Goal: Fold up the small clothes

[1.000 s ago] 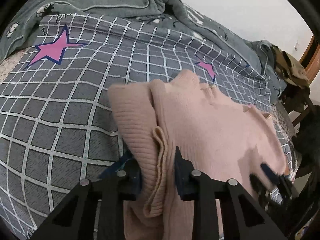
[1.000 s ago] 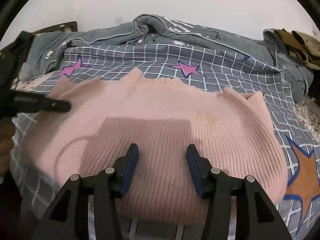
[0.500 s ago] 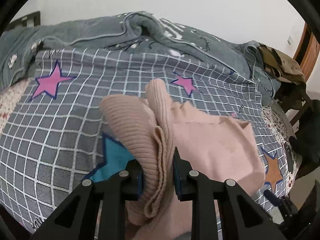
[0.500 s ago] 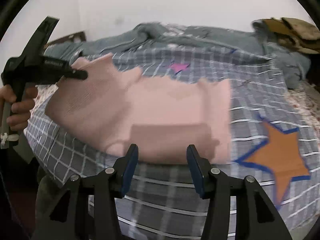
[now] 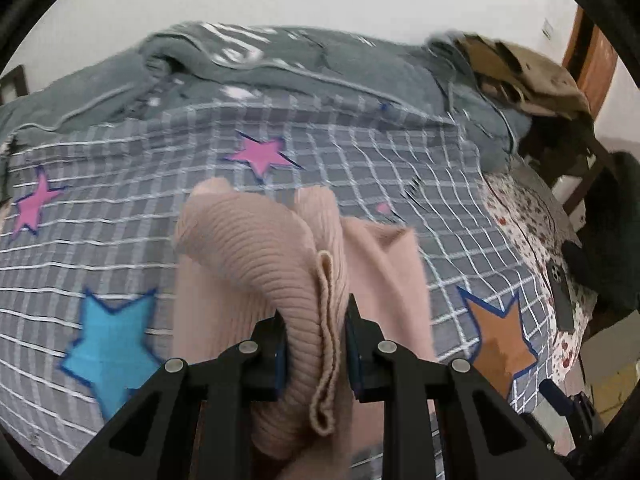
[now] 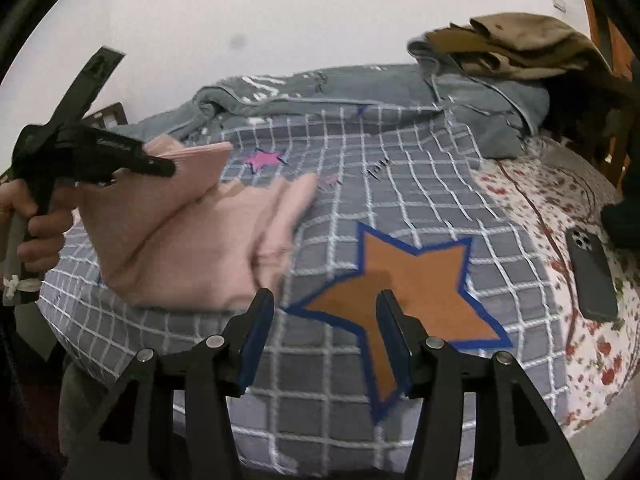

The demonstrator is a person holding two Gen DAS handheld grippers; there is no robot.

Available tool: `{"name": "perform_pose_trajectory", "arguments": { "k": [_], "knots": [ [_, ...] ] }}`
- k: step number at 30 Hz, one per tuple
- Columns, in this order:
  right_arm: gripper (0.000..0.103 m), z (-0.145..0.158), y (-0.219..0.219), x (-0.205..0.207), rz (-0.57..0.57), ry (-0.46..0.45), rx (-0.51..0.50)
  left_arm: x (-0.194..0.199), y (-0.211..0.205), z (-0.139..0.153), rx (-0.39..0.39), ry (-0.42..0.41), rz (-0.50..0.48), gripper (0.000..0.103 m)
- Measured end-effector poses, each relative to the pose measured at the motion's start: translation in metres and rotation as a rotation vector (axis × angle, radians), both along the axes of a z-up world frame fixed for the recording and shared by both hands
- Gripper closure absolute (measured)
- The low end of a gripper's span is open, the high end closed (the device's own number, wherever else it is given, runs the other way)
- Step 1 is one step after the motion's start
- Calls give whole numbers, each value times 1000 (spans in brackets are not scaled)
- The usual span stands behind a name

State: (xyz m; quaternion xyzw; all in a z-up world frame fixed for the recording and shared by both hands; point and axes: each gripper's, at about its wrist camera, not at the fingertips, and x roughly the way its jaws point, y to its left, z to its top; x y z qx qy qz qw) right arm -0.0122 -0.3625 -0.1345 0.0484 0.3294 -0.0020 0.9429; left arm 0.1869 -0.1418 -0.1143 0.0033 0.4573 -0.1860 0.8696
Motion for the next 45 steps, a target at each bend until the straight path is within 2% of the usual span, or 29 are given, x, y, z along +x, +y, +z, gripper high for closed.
{"name": "perform_pose_trajectory", "arguments": {
  "k": [4,8,10,14,16,19,21,22,26,29,32,33,34,35,36,37,39,41,42,45],
  "knots": [
    [50,-12,-12,-6,-5,44,7,-4,-35,-22,10,34,-42,81],
    [50,-17,-12,-4,11,65,34,-8,-47,-28,13,50,-77,76],
    [50,-15,-8,1,27,63,35,-9,-43,-25,-23,55,-99,74],
    [50,-6,11,13,73,43,15,-9,-19,-11,-134,80,-118,72],
    [50,0,19,19,93,31,10,-8,-5,-3,-139,68,-104,72],
    [50,10,32,30,120,5,38,-2,27,7,-100,26,-41,67],
    [50,17,41,38,134,-13,76,4,49,10,-94,8,0,49],
    [50,20,45,42,140,-21,98,6,61,11,-94,-8,22,34],
    [49,32,61,58,190,-47,206,11,104,8,-38,-73,98,33],
    [47,39,80,71,228,-59,243,15,129,-2,-37,-56,122,33],
    [47,34,100,85,244,-42,233,16,145,-13,-51,-27,132,33],
    [49,29,105,90,236,-29,211,16,149,-15,-57,-22,134,33],
    [55,22,110,97,215,-1,182,15,152,-18,-62,-17,133,33],
    [80,13,114,104,180,43,151,14,155,-19,-67,-13,132,33],
    [92,0,116,113,150,108,123,14,157,-21,-71,-10,131,33],
    [92,-4,114,114,145,116,119,13,157,-22,-72,-9,131,33],
    [95,4,99,97,128,20,149,9,162,-23,-79,-13,123,33],
    [98,9,85,80,119,-22,158,7,164,-25,-78,-12,116,33],
    [98,4,78,75,112,-6,170,8,163,-27,-77,-6,115,33],
    [98,-25,79,78,121,117,180,11,159,-30,-88,17,113,33]
  ]
}}
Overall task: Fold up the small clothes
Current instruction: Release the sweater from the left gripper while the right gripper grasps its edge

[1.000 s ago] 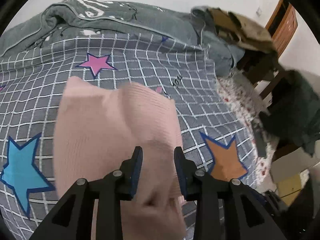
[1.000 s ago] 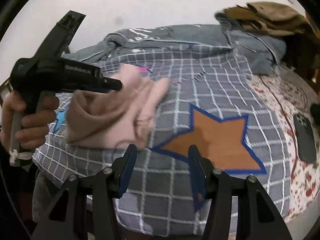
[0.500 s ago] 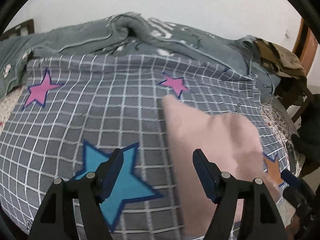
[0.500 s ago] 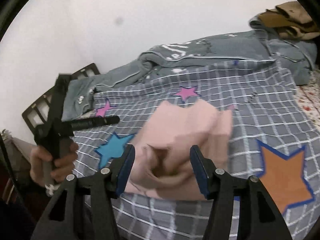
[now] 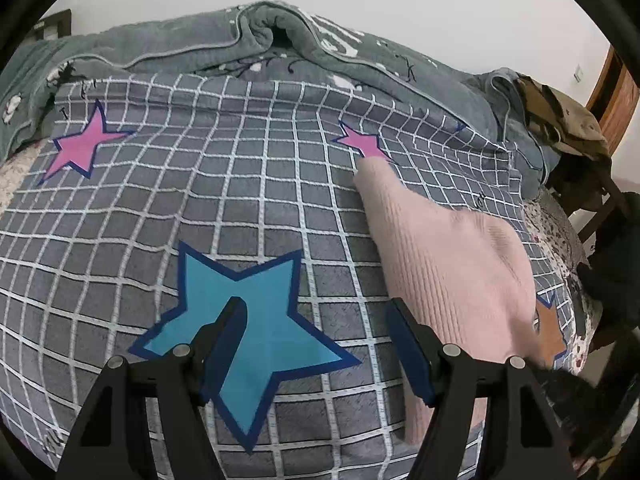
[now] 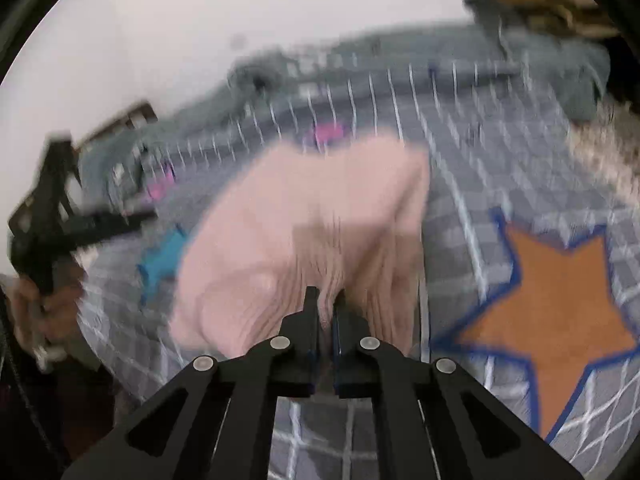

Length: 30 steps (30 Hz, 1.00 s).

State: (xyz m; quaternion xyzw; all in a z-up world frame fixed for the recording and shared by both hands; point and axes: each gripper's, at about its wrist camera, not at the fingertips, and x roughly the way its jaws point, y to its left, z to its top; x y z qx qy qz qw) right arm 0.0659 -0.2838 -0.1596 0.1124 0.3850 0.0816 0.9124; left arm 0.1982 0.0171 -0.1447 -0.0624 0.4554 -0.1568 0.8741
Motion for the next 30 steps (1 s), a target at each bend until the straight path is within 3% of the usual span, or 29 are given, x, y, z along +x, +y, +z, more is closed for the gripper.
{"name": "perform_pose_trajectory", "arguments": {
  "k": [4,6,8,11,15,17,19,21,23,25,28,30],
  "knots": [
    [89,13,7,-7,41,-30,-15,-3,-9,3,9,-19,-41,33],
    [62,28,2,-9,45,-64,22,-4,-11,5,28,-32,-49,33],
    [49,38,-2,-6,33,-94,35,-3,-11,5,38,-29,-36,33],
    [49,39,-7,15,-2,-88,40,-1,-9,4,29,-19,-27,33],
    [47,15,-18,50,-65,8,157,1,-8,5,51,-28,-19,33],
    [48,7,-17,60,-87,19,161,4,-8,5,54,-28,-14,33],
    [72,9,-12,62,-93,0,98,9,-8,2,50,-17,-3,33],
    [82,23,-4,57,-59,-79,22,13,-9,-2,43,-3,0,33],
    [82,44,-8,42,-27,-201,39,16,-12,-6,39,6,-2,33],
    [82,47,-15,41,-37,-222,16,17,-16,-9,32,14,-9,33],
    [78,10,-25,64,-56,-74,-3,16,-24,-12,33,22,-29,33],
    [63,-6,-34,68,-68,-43,33,13,-28,-10,37,18,-40,33]
  ]
}}
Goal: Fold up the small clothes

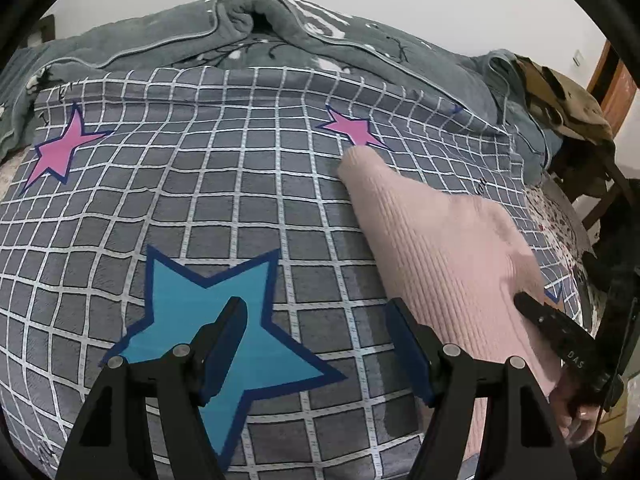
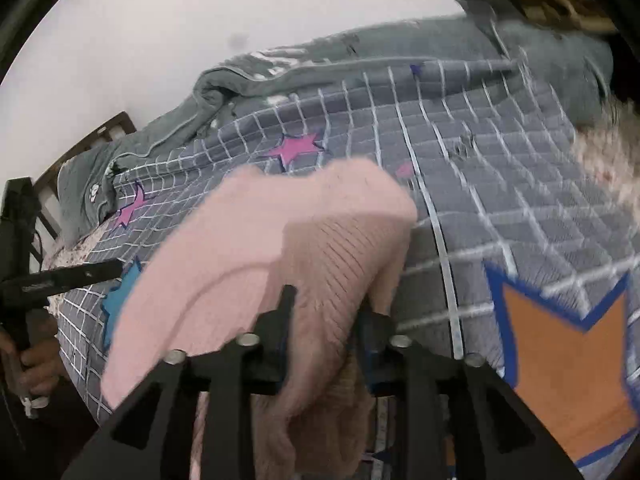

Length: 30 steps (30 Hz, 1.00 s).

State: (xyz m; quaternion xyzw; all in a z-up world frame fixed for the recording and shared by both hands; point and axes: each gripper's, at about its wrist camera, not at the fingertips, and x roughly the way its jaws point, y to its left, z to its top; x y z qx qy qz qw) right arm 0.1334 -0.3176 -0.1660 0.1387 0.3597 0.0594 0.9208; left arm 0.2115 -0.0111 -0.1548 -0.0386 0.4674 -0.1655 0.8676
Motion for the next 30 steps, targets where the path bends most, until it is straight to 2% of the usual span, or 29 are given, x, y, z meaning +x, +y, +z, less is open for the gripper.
{"name": "perform_pose_trajectory", "arguments": {
  "k": [2,7,8,9,10,11,12,13,15,17,18,19,20,23,25,28,29,30],
  "knots": [
    [54,7,-5,-6,-27,-14,-3,-4,-3,3,-5,-13,-24,33],
    [54,39,-1,-26,-57,-87,-53,-11,-14,10,-6,-27,-58,33],
    [60,42,2,-31,-53,-100,-57,-12,-15,11,-7,-28,-60,33],
    [78,39,8,-29,-29,-93,-73,-13,-16,12,-8,-26,-62,33],
    [88,35,11,-28,-12,-73,-87,-15,-17,13,-7,-25,-62,33],
    [94,27,14,-23,4,-33,-101,-18,-17,15,-7,-27,-63,33],
    [94,18,15,-18,11,0,-93,-20,-16,17,-6,-32,-65,33],
    [95,16,13,-20,12,-7,-77,-24,-15,20,-4,-44,-67,33],
    [99,23,4,-26,14,-46,-26,-29,-12,24,4,-52,-66,33],
    [103,38,-10,-40,-31,-124,16,-31,-10,25,3,-52,-63,33],
    [103,47,-20,-50,-78,-176,14,-33,-9,26,-2,-52,-60,33],
    [103,51,-25,-54,-107,-189,-10,-33,-9,26,-7,-50,-60,33],
    [103,49,-31,-53,-123,-158,-31,-33,-10,26,-17,-44,-65,33],
    [103,28,-38,-46,-116,-39,2,-36,-18,25,-23,-38,-74,33],
    [99,27,-35,-49,-100,-25,12,-39,-24,24,-23,-40,-88,33],
    [96,36,-25,-60,-57,-57,66,-42,-31,22,-16,-34,-100,33],
    [86,42,-19,-63,-28,-71,79,-43,-32,22,-14,-34,-102,33],
    [70,46,-14,-65,-15,-84,88,-44,-34,23,-12,-36,-104,33]
  ]
}}
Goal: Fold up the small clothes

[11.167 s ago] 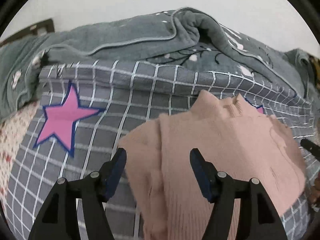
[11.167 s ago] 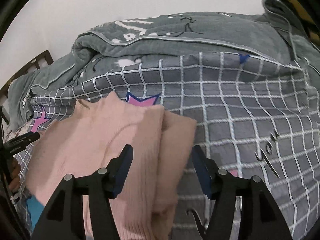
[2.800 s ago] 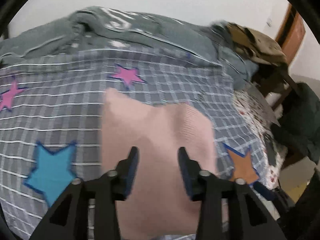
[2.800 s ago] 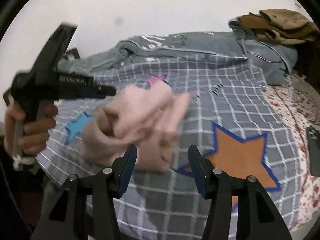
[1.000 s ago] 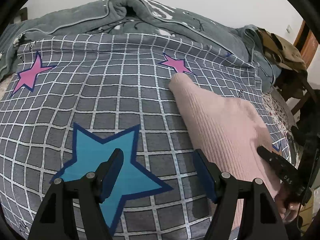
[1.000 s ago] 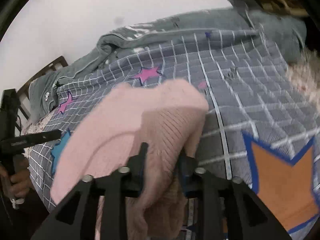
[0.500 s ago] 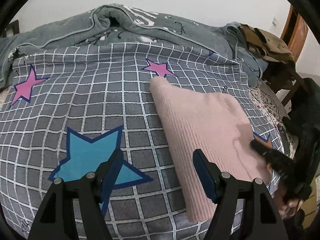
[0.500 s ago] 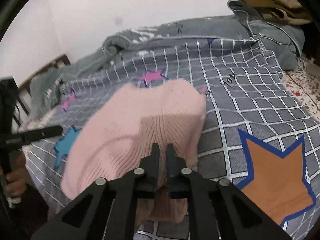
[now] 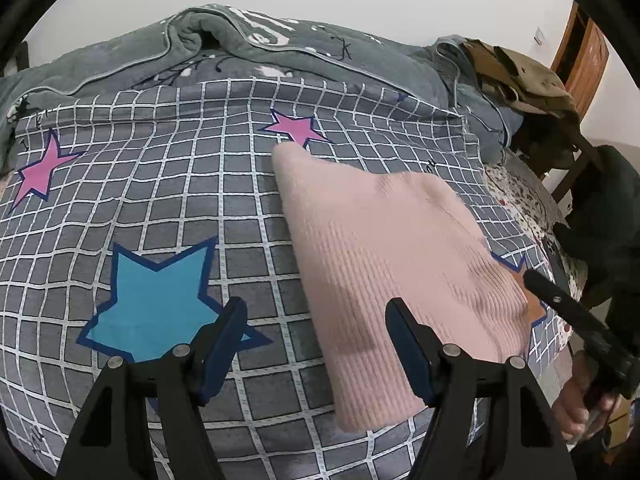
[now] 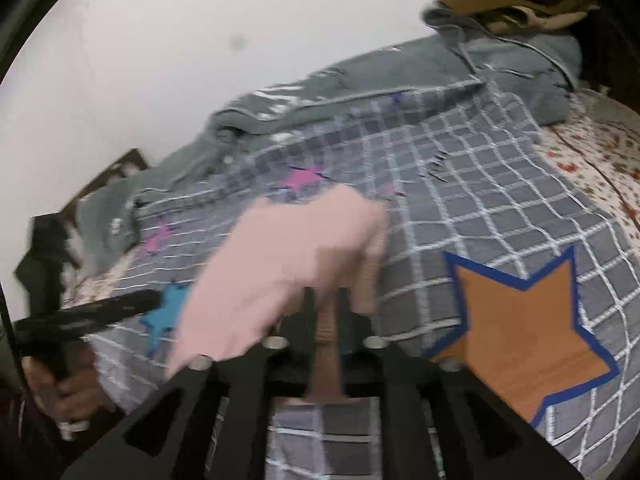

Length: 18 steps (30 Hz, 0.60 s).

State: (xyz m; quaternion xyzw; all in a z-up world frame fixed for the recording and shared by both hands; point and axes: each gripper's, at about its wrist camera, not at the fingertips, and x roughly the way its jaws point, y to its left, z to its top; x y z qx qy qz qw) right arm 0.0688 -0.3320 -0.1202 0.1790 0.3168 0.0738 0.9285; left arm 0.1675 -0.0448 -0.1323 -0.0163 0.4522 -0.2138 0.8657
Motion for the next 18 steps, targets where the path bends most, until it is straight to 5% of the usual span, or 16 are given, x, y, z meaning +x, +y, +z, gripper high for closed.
{"name": "perform_pose_trajectory", "arguments": {
  "k": [2,6,7,9,15,18],
  "knots": [
    [54,4,10,-1,30,-31,33,-2,-1,2,5,-8,-3,33],
    [55,-10,30,11,28,15,-30,-4,-2,4,19,-19,-3,33],
    [59,-18,33,15,22,44,-41,-4,-1,5,19,-21,-2,33],
    [89,-35,35,27,21,114,-34,-4,0,5,17,-20,0,33],
    [93,0,12,9,0,-61,60,-4,3,6,24,-25,4,33],
    [93,-4,8,9,-37,-57,-18,-2,2,4,5,-12,2,33]
  ]
}}
